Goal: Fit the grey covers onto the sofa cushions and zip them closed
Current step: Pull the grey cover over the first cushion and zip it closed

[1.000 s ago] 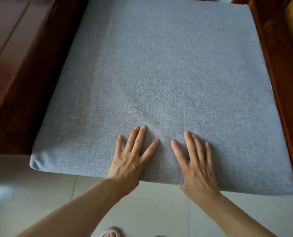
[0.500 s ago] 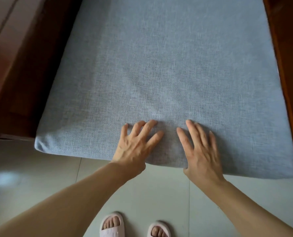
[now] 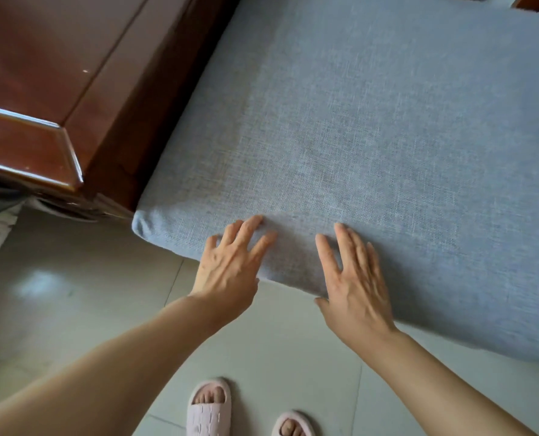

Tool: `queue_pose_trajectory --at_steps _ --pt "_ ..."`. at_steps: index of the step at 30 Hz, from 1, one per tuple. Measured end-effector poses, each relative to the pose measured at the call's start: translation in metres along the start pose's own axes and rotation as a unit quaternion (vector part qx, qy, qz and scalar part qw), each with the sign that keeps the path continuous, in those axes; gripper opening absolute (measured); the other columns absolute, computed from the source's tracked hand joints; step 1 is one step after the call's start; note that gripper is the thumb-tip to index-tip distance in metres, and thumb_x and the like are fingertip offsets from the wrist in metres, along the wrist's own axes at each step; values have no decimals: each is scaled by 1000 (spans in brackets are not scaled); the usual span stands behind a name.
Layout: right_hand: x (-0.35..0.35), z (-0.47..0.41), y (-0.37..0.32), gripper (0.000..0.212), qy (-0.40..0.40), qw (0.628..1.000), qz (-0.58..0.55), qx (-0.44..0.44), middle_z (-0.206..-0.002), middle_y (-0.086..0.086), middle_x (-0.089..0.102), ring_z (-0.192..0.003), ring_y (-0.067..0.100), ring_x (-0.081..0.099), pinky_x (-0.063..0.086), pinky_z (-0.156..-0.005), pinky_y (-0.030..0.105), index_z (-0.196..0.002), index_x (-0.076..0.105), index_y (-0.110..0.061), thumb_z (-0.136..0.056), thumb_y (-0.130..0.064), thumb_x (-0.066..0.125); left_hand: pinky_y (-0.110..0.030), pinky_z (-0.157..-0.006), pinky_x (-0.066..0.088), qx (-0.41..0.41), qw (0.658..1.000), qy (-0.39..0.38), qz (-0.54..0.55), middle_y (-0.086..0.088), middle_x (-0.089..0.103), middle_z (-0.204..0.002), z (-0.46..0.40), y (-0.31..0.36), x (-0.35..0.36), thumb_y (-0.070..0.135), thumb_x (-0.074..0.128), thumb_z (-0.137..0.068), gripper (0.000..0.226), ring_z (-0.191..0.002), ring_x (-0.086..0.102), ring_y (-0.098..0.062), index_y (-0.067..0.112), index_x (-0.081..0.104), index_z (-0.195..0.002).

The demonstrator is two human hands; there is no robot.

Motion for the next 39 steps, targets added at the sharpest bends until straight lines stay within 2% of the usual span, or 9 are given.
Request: queue_pose_trajectory --at_steps 4,9,14,20,22,25,28,32,39 --pt "4 -12 -28 86 14 999 6 -35 -140 24 42 -127 39 43 40 -100 54 -131 50 -8 -51 -4 80 -36 -94 37 -93 995 -12 24 3 17 -151 17 -20 -9 24 66 -77 71 -129 27 -22 28 32 -140" --pt "13 -23 -65 87 21 998 27 -55 -141 23 42 -127 40 43 42 -99 53 -131 52 -7 -48 5 74 -35 -98 33 -173 982 3 70 7 10 -151 37 -58 -10 20 62 -80 70 -134 16 -17 29 28 -140" --pt "20 -24 -94 96 9 999 36 -6 -146 22 37 -132 42 37 42 -100 51 -137 46 -6 -46 4 75 -38 -106 30 -126 990 -38 44 9 -13 -157 55 -89 -1 12 56 -81 88 -145 -5 -15 38 5 -148" --pt "21 -18 -107 101 -13 998 50 36 -154 18 23 -141 36 23 30 -110 47 -145 33 -8 -50 8 63 -30 -108 31 -99 991 -54 67 7 -19 -157 57 -93 8 7 50 -81 93 -146 -10 -14 37 -6 -149" --pt "13 -18 -112 100 -44 996 59 44 -158 15 9 -145 33 11 20 -115 42 -150 22 -11 -59 4 61 -30 -106 33 -92 992 -70 59 6 -22 -156 59 -93 7 8 52 -81 95 -145 -13 -15 36 -9 -148" --pt "-2 -22 -118 95 -114 990 70 49 -157 11 -18 -145 28 -11 5 -117 35 -151 -6 -17 -79 -15 56 -40 -110 27 -85 991 -96 30 1 -25 -155 59 -94 2 15 57 -80 99 -145 -14 -20 34 -12 -148" --pt "-14 -23 -123 95 -145 983 82 78 -155 19 -18 -145 31 -8 3 -117 36 -149 -9 -19 -83 -28 57 -48 -111 19 -81 989 -120 9 0 -23 -156 57 -95 -4 22 60 -81 98 -144 -14 -28 34 -10 -148" --pt "-12 -18 -123 98 -172 973 97 121 -153 22 -22 -145 32 -11 8 -117 37 -147 -20 -23 -82 -20 54 -43 -106 30 -83 986 -144 7 2 -25 -155 55 -97 -4 20 61 -80 100 -144 -16 -29 35 -12 -148" --pt "-33 -22 -117 94 -206 971 66 104 -157 16 -14 -146 28 -4 5 -118 38 -150 -11 -26 -82 -24 55 -41 -105 28 -86 979 -184 14 0 -11 -158 46 -94 -29 24 59 -80 90 -144 -1 -27 36 3 -149"
Point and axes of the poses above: each hand's wrist, its own z-axis away from the middle knuckle, its own x-axis out of the palm, y = z × x, the point moved 1 cm from there along -z, towards the middle knuckle
